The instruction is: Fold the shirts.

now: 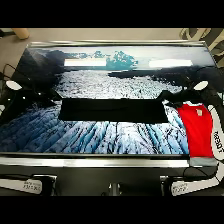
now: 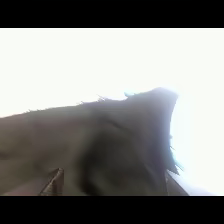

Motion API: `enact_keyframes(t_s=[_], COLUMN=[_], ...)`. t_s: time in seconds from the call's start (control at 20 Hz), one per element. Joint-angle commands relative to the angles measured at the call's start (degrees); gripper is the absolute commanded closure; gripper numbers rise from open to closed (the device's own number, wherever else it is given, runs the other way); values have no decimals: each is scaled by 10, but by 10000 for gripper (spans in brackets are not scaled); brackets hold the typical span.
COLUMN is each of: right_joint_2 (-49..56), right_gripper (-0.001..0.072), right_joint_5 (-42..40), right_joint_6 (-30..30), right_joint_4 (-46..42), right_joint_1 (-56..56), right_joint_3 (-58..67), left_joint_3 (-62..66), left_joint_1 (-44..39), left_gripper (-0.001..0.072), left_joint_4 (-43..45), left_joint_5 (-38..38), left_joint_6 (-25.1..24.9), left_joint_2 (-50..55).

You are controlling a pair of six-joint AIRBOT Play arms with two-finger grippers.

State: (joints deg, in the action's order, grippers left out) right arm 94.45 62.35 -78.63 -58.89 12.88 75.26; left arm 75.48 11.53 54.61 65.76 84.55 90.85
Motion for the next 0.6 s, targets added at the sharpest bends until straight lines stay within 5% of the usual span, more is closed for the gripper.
enact_keyframes(t_s=[0.0,0.25,0.3,0.35,0.4,0.45,0.5,0.55], right_joint_2=[26,70,71,70,68,60,48,27], right_gripper=[-6,10,166,465,688,694,694,694], right_joint_5=[73,64,54,41,51,68,83,97], right_joint_6=[-22,-20,-33,-34,-38,-38,-38,-38], right_joint_4=[-63,53,56,62,75,95,112,130], right_joint_1=[1,-31,-45,-56,-61,-63,-63,-63], right_joint_3=[-9,-23,-23,-21,-15,-4,8,17], left_joint_3=[2,2,2,2,0,-5,-8,-11], left_joint_1=[-7,-80,-98,-118,-139,-164,-189,-219], left_gripper=[105,105,106,107,109,203,494,676], left_joint_4=[-1,-1,-1,-1,-1,-1,-2,-3], left_joint_5=[11,13,13,10,-2,-22,-44,-75], left_joint_6=[-19,-21,-21,-21,-21,-21,-21,-21], left_joint_2=[-47,-89,-89,-86,-84,-80,-73,-62])
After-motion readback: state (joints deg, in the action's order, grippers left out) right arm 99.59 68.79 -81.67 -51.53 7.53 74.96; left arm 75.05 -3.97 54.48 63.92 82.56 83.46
